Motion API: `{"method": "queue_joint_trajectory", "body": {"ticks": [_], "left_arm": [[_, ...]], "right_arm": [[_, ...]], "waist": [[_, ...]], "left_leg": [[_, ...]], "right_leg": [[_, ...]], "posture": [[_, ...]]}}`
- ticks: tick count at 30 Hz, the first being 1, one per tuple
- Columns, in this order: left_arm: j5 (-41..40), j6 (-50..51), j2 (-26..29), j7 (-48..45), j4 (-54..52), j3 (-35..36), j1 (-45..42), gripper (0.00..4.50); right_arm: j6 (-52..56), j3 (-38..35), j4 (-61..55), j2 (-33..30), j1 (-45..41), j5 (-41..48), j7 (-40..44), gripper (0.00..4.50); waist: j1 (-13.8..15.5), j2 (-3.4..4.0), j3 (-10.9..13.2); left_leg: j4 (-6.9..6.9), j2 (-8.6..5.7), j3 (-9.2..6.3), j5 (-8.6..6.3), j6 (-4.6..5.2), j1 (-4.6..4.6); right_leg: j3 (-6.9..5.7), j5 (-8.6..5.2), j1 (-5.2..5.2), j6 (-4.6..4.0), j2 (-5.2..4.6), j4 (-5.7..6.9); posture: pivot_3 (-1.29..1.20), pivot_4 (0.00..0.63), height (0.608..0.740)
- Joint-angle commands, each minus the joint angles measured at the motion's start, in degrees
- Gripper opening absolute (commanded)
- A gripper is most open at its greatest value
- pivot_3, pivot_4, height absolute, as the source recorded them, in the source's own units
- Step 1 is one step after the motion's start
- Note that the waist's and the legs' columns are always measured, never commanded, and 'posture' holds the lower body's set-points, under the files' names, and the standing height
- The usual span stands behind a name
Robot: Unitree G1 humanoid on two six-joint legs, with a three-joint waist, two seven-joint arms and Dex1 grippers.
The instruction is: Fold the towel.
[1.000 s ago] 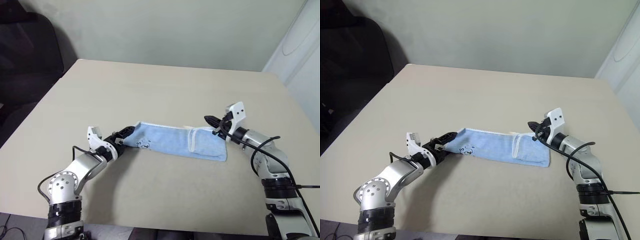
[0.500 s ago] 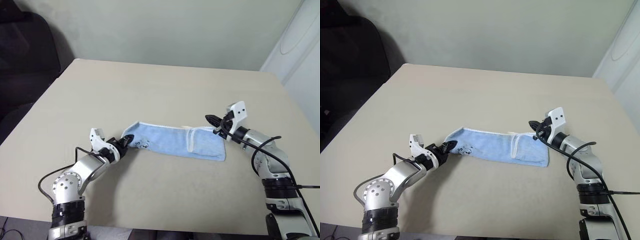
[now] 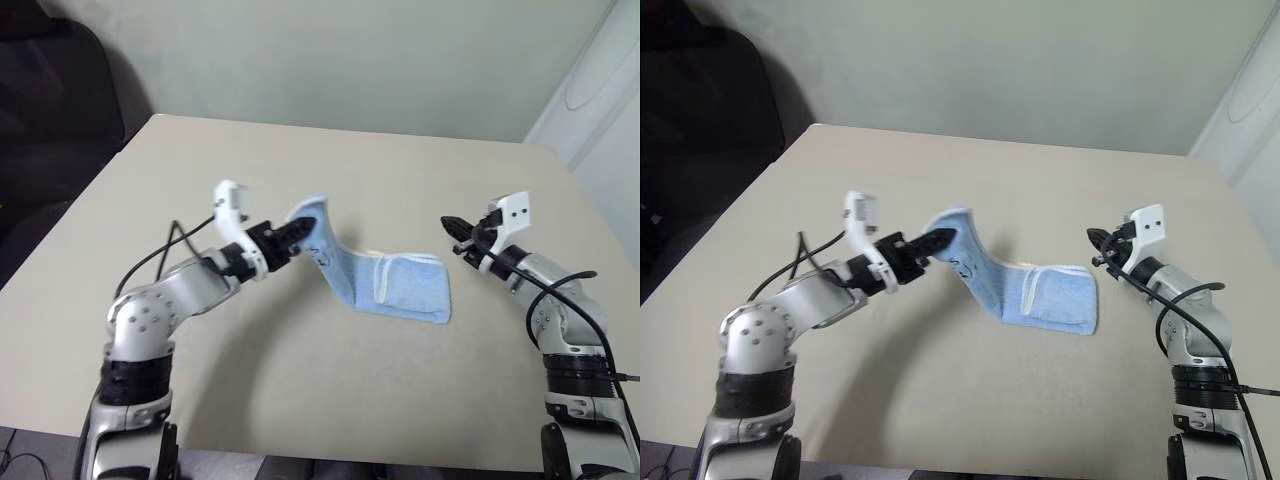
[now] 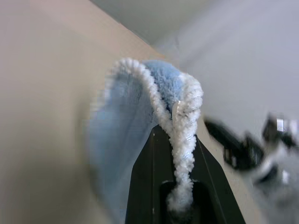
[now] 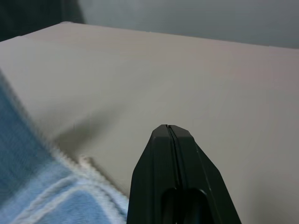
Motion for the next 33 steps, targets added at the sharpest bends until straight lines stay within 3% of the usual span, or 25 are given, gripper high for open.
{"method": "queue_joint_trajectory", "body": {"ticks": [1, 4, 11, 18, 33], "left_arm": [[5.72, 3.26, 0.03, -5.62, 0.17, -5.42, -4.65, 0.02], [11.68, 3.67, -1.99, -9.92, 3.13, -9.98, -9.03, 0.02], [24.66, 2.62, -12.33, -17.35, 15.27, -17.39, -21.27, 0.02], [36.27, 1.36, -17.67, -27.58, 21.43, -24.68, -26.23, 0.02], [45.98, 2.32, -25.69, -35.38, 24.55, -23.23, -29.96, 0.02]], "right_arm": [[-0.02, -2.68, -2.80, -0.76, -0.08, 0.93, -1.42, 0.00], [0.26, -3.38, -3.86, -0.55, 0.91, 1.11, -2.22, 0.00], [0.56, -4.00, -6.66, 0.44, 3.41, 1.27, -4.41, 0.00], [1.04, -5.61, -9.97, 0.75, 6.38, 1.61, -6.57, 0.00], [1.13, -5.99, -11.37, 1.45, 8.13, 1.51, -8.02, 0.00]], "waist": [[-0.09, 0.00, 0.00], [-0.08, 0.00, 0.00], [0.17, -0.06, 0.05], [0.13, -0.06, 0.05], [0.29, -0.06, 0.06]], "left_leg": [[-0.02, 0.03, 0.00, 0.01, 0.01, 0.00], [-0.04, 0.10, -0.01, 0.03, 0.02, 0.00], [0.01, 0.02, 0.08, 0.13, 0.35, -0.10], [-0.02, 0.06, 0.12, 0.23, 0.49, -0.12], [0.08, 0.04, 0.13, 0.20, 0.60, -0.28]], "right_leg": [[-0.02, 0.00, -0.01, 0.00, 0.01, 0.00], [-0.07, -0.01, -0.03, 0.03, 0.03, 0.00], [-0.08, 0.03, 0.02, 0.22, -0.18, -0.05], [-0.08, 0.21, 0.10, 0.74, -0.22, -0.34], [-0.03, 0.20, 0.13, 1.19, -0.30, -0.48]], "posture": [[0.00, 0.150, 0.740], [0.00, 0.150, 0.740], [0.00, 0.150, 0.740], [0.00, 0.150, 0.740], [0.00, 0.150, 0.740]]}}
